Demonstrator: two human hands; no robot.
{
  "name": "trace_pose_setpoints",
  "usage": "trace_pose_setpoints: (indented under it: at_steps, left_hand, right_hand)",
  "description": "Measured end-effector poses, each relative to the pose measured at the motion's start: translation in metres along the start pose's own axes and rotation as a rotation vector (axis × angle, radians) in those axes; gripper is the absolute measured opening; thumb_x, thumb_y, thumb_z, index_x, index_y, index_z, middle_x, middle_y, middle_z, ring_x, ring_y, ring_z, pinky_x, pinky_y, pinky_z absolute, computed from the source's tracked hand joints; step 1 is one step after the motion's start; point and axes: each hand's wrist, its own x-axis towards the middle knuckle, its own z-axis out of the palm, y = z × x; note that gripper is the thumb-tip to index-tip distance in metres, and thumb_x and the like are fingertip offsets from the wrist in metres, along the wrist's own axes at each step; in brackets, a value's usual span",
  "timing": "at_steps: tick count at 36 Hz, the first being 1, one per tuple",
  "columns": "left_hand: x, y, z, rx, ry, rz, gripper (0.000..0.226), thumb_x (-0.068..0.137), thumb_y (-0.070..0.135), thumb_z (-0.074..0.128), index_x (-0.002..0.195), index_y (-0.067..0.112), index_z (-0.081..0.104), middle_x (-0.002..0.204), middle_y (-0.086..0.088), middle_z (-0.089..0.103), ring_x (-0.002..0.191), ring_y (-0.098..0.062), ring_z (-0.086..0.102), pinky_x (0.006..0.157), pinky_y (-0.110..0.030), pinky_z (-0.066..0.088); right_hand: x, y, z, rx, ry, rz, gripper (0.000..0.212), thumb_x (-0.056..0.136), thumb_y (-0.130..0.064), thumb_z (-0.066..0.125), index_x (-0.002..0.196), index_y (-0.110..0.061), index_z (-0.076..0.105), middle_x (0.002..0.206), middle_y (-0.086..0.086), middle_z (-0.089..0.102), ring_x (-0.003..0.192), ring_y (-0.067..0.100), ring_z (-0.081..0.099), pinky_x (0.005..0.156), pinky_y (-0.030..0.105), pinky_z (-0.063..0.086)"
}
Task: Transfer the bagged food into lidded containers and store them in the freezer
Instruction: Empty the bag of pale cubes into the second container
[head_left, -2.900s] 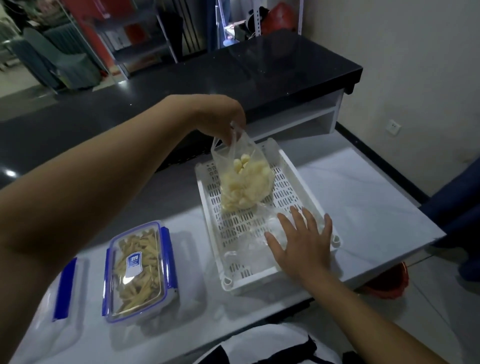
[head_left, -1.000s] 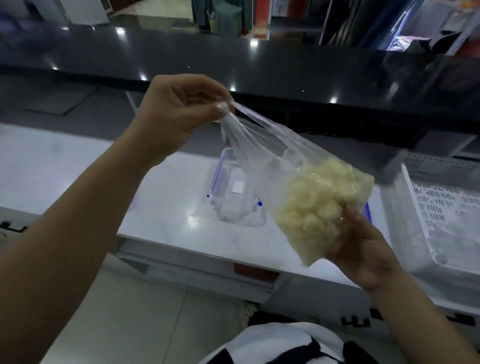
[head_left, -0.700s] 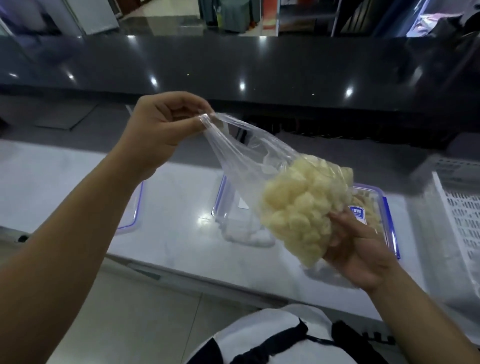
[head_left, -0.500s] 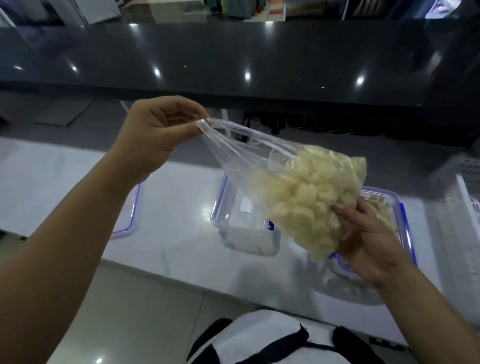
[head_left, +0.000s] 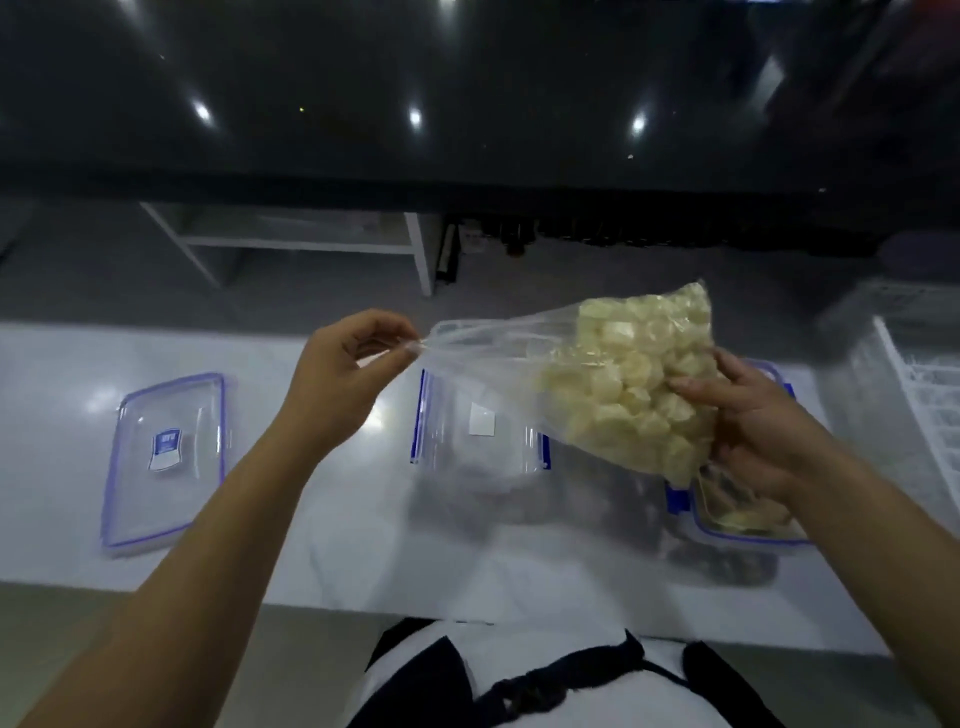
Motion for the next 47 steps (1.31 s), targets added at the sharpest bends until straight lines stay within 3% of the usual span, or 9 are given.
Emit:
trace_pose_setpoints:
  at_steps: [5, 10, 13, 19, 25, 31, 35, 41, 47]
  left_hand:
    - [-0.003, -0.032, 0.008, 0.018, -0.022, -0.030, 0.039, 0.091, 0.009, 0.072, 0.086, 0.048, 0.069, 0.093, 0.021, 0.073, 0.090, -0.003, 0.069, 0.082, -0.011, 0.049]
    - [0.006, -0.062, 0.016, 0.009, -0.097, -0.056, 0.034, 0.094, 0.005, 0.065, 0.087, 0.038, 0.067, 0.098, 0.014, 0.072, 0.098, -0.008, 0.067, 0.090, -0.023, 0.051]
    - [0.009, -0.063, 0.030, 0.024, -0.114, -0.072, 0.034, 0.094, 0.002, 0.063, 0.087, 0.035, 0.066, 0.100, 0.011, 0.070, 0.099, -0.010, 0.065, 0.092, -0.023, 0.050]
    - [0.016, -0.073, 0.028, 0.041, -0.176, -0.098, 0.018, 0.097, 0.007, 0.062, 0.094, 0.023, 0.069, 0.106, 0.007, 0.068, 0.099, -0.010, 0.062, 0.080, -0.003, 0.044]
    - [0.007, -0.085, 0.024, 0.126, -0.221, -0.075, 0.015, 0.096, 0.013, 0.065, 0.096, 0.028, 0.066, 0.102, 0.012, 0.066, 0.093, -0.009, 0.060, 0.082, -0.020, 0.047]
    - [0.001, -0.091, 0.027, 0.204, -0.199, 0.008, 0.024, 0.092, 0.013, 0.070, 0.092, 0.035, 0.063, 0.090, 0.033, 0.052, 0.088, -0.008, 0.055, 0.080, -0.022, 0.045]
    - [0.000, -0.094, 0.025, 0.244, -0.202, 0.059, 0.014, 0.087, 0.013, 0.076, 0.097, 0.023, 0.074, 0.093, 0.017, 0.061, 0.085, -0.008, 0.054, 0.082, -0.025, 0.044]
    - [0.001, -0.096, 0.018, 0.255, -0.222, 0.085, 0.011, 0.088, 0.022, 0.076, 0.099, 0.018, 0.076, 0.101, 0.001, 0.075, 0.088, -0.009, 0.057, 0.086, -0.033, 0.048]
    - [-0.004, -0.100, 0.017, 0.225, -0.243, 0.057, 0.010, 0.090, 0.022, 0.074, 0.100, 0.018, 0.075, 0.108, 0.004, 0.073, 0.096, -0.006, 0.053, 0.089, -0.027, 0.042]
  right_hand:
    - [-0.001, 0.008, 0.007, -0.056, 0.115, -0.016, 0.058, 0.073, -0.009, 0.078, 0.128, -0.023, 0.064, 0.119, 0.008, 0.073, 0.102, 0.029, 0.074, 0.066, 0.037, 0.061]
    - [0.002, 0.024, 0.015, -0.047, 0.214, -0.028, 0.059, 0.077, -0.005, 0.077, 0.129, -0.027, 0.062, 0.123, 0.009, 0.072, 0.109, 0.033, 0.070, 0.082, 0.048, 0.059]
    - [-0.002, 0.022, 0.013, -0.062, 0.245, -0.020, 0.063, 0.073, -0.008, 0.078, 0.130, -0.027, 0.061, 0.121, 0.008, 0.073, 0.106, 0.032, 0.072, 0.076, 0.044, 0.060]
    - [-0.003, 0.022, 0.026, -0.091, 0.305, -0.016, 0.062, 0.073, -0.011, 0.077, 0.130, -0.028, 0.061, 0.119, 0.005, 0.074, 0.103, 0.029, 0.073, 0.069, 0.039, 0.061]
    - [-0.005, 0.018, 0.036, -0.090, 0.336, -0.082, 0.058, 0.068, -0.011, 0.081, 0.123, -0.023, 0.066, 0.120, 0.012, 0.072, 0.105, 0.033, 0.072, 0.092, 0.053, 0.056]
    - [-0.006, 0.009, 0.053, -0.096, 0.323, -0.139, 0.057, 0.067, -0.010, 0.081, 0.121, -0.022, 0.067, 0.115, 0.012, 0.074, 0.100, 0.030, 0.074, 0.073, 0.042, 0.063]
    - [-0.004, 0.004, 0.067, -0.130, 0.313, -0.142, 0.062, 0.067, -0.008, 0.079, 0.127, -0.020, 0.065, 0.115, 0.010, 0.074, 0.101, 0.029, 0.073, 0.071, 0.038, 0.062]
    - [0.001, 0.003, 0.079, -0.196, 0.328, -0.149, 0.061, 0.069, -0.008, 0.080, 0.126, -0.022, 0.065, 0.118, 0.012, 0.073, 0.106, 0.033, 0.071, 0.090, 0.052, 0.056]
    - [0.004, -0.002, 0.094, -0.273, 0.294, -0.166, 0.067, 0.062, -0.017, 0.086, 0.125, -0.029, 0.067, 0.112, 0.010, 0.075, 0.099, 0.031, 0.074, 0.069, 0.041, 0.061]
